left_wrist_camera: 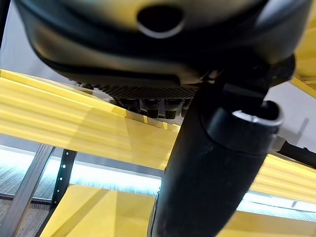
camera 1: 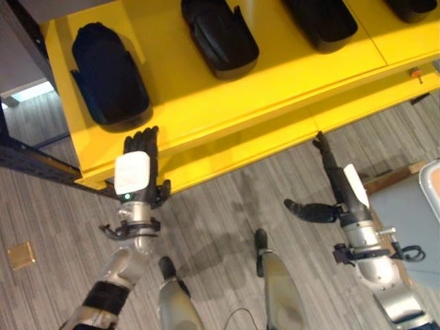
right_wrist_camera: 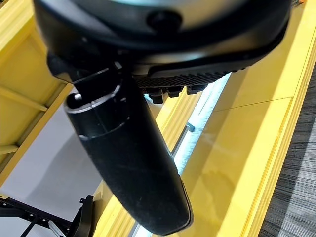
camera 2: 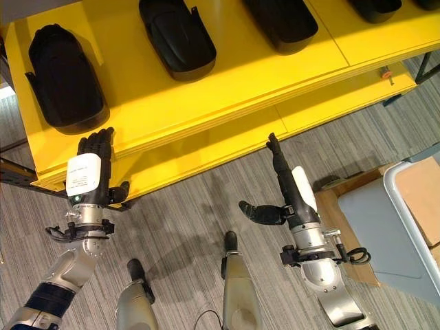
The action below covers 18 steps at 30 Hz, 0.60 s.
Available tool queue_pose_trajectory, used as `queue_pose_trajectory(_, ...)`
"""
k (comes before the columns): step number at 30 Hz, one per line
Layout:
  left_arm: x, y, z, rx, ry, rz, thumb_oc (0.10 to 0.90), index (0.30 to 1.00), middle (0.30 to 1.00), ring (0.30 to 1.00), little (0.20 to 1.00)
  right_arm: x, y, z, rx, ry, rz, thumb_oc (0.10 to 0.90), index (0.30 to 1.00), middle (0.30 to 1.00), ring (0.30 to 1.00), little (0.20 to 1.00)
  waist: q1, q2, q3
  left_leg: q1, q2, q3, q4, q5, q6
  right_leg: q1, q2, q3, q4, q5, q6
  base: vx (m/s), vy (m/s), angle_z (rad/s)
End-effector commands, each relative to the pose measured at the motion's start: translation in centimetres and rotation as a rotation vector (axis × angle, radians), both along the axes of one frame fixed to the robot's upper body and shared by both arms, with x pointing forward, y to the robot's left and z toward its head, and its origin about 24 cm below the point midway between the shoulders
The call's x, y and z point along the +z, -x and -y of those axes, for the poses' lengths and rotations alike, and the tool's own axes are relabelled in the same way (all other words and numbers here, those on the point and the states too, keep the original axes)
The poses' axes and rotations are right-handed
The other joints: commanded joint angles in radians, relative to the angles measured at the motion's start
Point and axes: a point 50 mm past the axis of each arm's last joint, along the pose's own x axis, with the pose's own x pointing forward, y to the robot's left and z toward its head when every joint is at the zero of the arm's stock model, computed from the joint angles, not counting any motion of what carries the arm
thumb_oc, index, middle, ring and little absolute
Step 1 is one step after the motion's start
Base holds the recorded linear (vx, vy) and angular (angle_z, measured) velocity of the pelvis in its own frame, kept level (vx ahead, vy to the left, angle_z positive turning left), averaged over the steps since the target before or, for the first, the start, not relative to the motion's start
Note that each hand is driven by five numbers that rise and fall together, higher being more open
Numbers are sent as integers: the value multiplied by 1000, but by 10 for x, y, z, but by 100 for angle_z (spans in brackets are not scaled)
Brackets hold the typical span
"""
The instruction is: Move parts from the plastic box to the shelf.
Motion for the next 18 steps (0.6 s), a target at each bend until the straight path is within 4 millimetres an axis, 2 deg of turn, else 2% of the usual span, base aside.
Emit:
queue_pose_trajectory(1,33,-8,-7,23,-57,166,900,1000,1000,1000,1000,41,7,-11,63,-39,240,900,1000,1000,1000,1000,-3,-31,-71,-72,-4,-60,24,77,37,6,18,-11,55,-3,-21,0,0,0)
queue_pose_trajectory(18,26,-9,-21,100,-38,139,900,1000,1000,1000,1000,40,8,-11,73,-32,228,900,1000,1000,1000,1000,-2,-44,-68,-93,-2,-67,43,74,39,-8,18,-8,66,-2,-23,0,0,0)
